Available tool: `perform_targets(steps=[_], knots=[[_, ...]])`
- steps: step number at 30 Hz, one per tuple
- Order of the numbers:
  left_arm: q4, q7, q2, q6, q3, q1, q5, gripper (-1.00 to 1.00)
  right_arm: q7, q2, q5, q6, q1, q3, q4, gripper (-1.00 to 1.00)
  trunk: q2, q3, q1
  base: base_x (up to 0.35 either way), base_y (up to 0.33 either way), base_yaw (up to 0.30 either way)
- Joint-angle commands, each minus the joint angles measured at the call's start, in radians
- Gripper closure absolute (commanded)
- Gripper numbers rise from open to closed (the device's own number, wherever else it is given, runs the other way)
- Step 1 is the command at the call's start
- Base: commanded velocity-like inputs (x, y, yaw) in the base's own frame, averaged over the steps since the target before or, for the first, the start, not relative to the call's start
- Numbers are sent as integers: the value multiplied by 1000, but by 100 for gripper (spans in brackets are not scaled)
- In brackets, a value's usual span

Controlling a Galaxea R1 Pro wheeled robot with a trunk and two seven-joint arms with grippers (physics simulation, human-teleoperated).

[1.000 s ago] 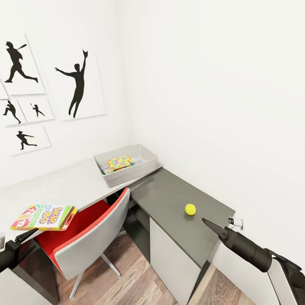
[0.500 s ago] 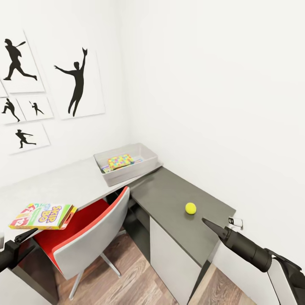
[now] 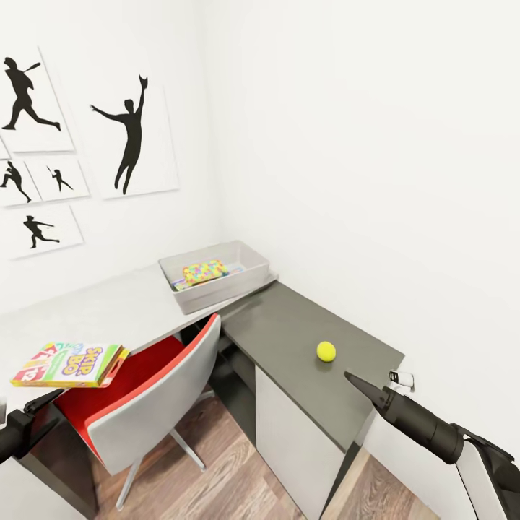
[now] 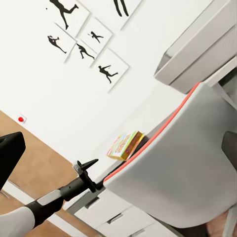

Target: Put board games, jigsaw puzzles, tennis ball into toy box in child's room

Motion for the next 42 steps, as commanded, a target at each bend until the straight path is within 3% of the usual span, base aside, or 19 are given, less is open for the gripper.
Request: perform_targets(steps=[1, 10, 42], knots=[[0, -3, 0, 5, 2, -1, 0, -100, 0, 0, -4, 6, -1, 0, 0, -100, -8, -4, 4, 0, 0, 0], [0, -3, 0, 5, 2, -1, 0, -100, 0, 0, -4, 6, -1, 0, 0, -100, -71, -32, 38, 0, 0, 0], [0, -5, -1, 5, 2, -1, 0, -100, 0, 1, -4, 5, -1, 1, 0, -100, -71, -32, 38, 47, -21, 0]])
